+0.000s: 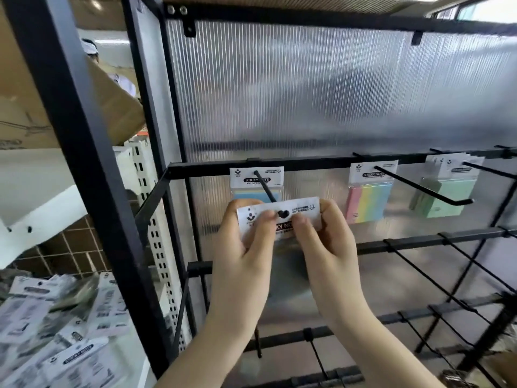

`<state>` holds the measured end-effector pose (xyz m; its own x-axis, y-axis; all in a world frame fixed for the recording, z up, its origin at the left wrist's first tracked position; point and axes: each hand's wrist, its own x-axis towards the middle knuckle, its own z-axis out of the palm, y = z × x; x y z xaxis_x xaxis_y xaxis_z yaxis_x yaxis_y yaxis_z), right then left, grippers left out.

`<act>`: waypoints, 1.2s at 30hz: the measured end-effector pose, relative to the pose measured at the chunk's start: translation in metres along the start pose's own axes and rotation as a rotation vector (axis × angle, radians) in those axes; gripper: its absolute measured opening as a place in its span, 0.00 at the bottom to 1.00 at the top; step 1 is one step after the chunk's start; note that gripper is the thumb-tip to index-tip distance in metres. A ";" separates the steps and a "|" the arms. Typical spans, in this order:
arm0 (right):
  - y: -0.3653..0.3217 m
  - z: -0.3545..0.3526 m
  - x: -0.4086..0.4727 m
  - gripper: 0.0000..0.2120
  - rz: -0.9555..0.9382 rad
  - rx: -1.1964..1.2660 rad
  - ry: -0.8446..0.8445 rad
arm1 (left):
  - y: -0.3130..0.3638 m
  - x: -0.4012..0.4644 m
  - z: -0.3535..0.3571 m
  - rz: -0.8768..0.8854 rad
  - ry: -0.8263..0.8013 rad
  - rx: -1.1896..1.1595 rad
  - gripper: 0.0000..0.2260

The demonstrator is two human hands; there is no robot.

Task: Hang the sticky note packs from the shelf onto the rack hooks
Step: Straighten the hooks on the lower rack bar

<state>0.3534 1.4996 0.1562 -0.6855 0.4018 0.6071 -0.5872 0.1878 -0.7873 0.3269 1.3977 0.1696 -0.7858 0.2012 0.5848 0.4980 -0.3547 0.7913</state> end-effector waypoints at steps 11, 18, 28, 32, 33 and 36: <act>0.025 -0.009 0.031 0.18 0.033 -0.054 -0.099 | -0.029 0.019 0.001 0.075 0.277 0.384 0.09; 0.047 -0.010 0.048 0.25 0.182 -0.210 -0.053 | -0.065 0.036 -0.004 0.008 0.370 0.552 0.10; 0.098 -0.002 0.070 0.26 0.379 -0.338 -0.149 | -0.103 0.051 -0.014 -0.223 0.420 0.759 0.18; 0.117 -0.009 0.063 0.22 0.494 -0.338 -0.210 | -0.113 0.039 -0.017 -0.346 0.452 0.869 0.13; 0.121 -0.011 0.060 0.20 0.514 -0.342 -0.217 | -0.115 0.035 -0.018 -0.368 0.445 0.909 0.12; 0.128 -0.018 0.051 0.16 0.539 -0.373 -0.259 | -0.119 0.020 -0.019 -0.441 0.393 1.017 0.13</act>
<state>0.2504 1.5602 0.0845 -0.9470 0.3078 0.0915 0.0183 0.3363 -0.9416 0.2451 1.4269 0.0837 -0.9340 -0.2343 0.2698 0.0780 0.6031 0.7939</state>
